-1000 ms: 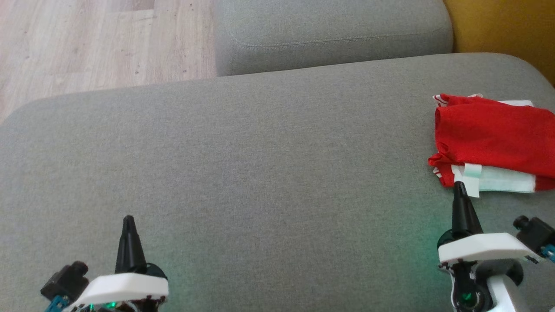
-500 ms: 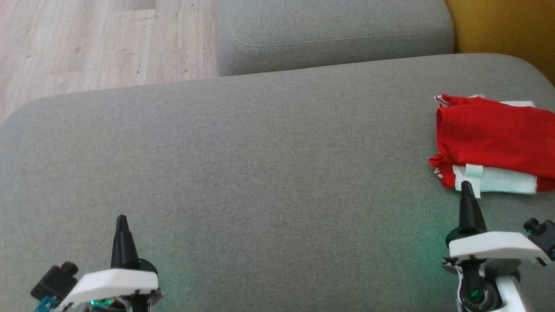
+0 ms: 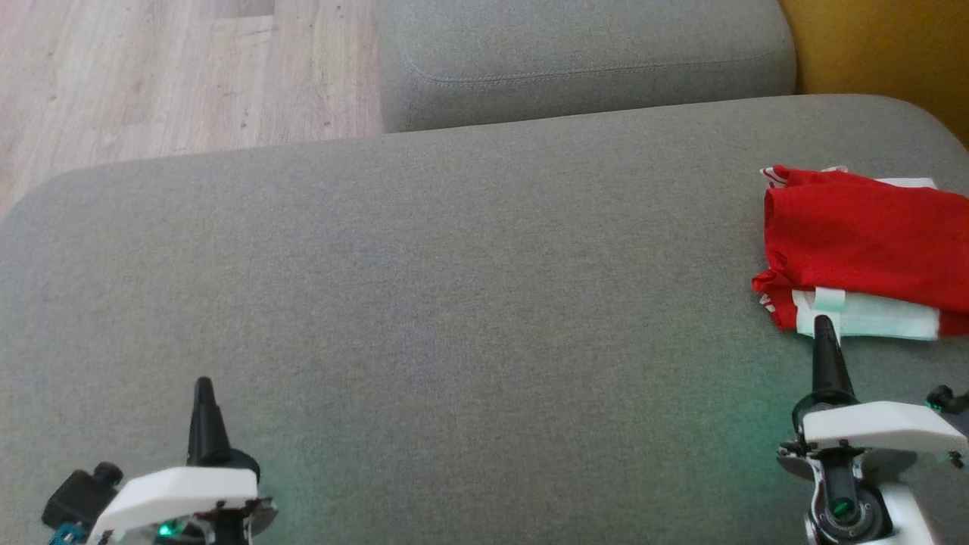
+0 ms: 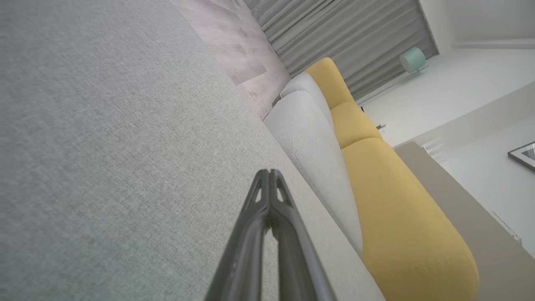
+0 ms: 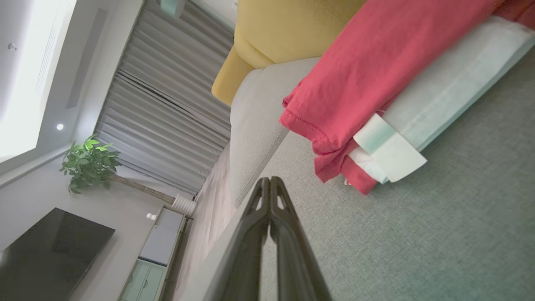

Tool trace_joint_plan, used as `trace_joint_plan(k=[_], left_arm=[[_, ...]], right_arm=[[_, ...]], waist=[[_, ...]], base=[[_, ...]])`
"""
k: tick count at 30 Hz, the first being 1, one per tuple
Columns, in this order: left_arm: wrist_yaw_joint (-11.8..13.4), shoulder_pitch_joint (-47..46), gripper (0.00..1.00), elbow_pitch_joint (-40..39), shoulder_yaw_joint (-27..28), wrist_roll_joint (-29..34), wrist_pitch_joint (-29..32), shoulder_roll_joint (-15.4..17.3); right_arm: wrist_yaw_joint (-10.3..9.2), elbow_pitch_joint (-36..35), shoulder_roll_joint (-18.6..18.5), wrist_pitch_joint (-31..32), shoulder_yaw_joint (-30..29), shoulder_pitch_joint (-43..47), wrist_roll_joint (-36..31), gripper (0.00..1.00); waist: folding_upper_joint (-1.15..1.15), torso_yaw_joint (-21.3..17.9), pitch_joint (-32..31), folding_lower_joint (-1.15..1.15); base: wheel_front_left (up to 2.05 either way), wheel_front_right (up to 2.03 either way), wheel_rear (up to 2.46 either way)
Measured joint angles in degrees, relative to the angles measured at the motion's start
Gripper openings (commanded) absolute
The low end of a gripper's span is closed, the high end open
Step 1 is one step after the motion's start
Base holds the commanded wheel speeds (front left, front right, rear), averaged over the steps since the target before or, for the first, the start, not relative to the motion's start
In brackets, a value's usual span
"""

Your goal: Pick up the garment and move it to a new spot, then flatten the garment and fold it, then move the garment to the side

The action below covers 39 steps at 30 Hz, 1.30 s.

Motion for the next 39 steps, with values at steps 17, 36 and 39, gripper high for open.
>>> trace_joint_plan(k=[17, 36, 39], left_arm=[[-0.3, -0.2, 0.0, 0.0, 1.0, -9.1, 2.8, 0.0], [-0.8, -1.2, 0.0, 0.0, 2.7, -19.2, 6.0, 0.0], [-1.0, -1.3, 0.0, 0.0, 2.9, -20.8, 6.4, 0.0]], right_arm=[[0.0, -1.0, 0.0, 2.9, -1.5, 0.0, 9.9, 0.0], [0.0, -2.2, 0.0, 5.9, -3.1, 0.0, 20.9, 0.0], [0.0, -2.4, 0.0, 6.4, -3.3, 0.0, 22.7, 0.0]], waist=[[0.0, 0.3, 0.0, 0.0], [0.0, 0.6, 0.0, 0.0], [0.0, 0.7, 0.0, 0.0]], base=[[0.0, 0.0, 0.0], [0.0, 0.0, 0.0], [0.0, 0.0, 0.0]])
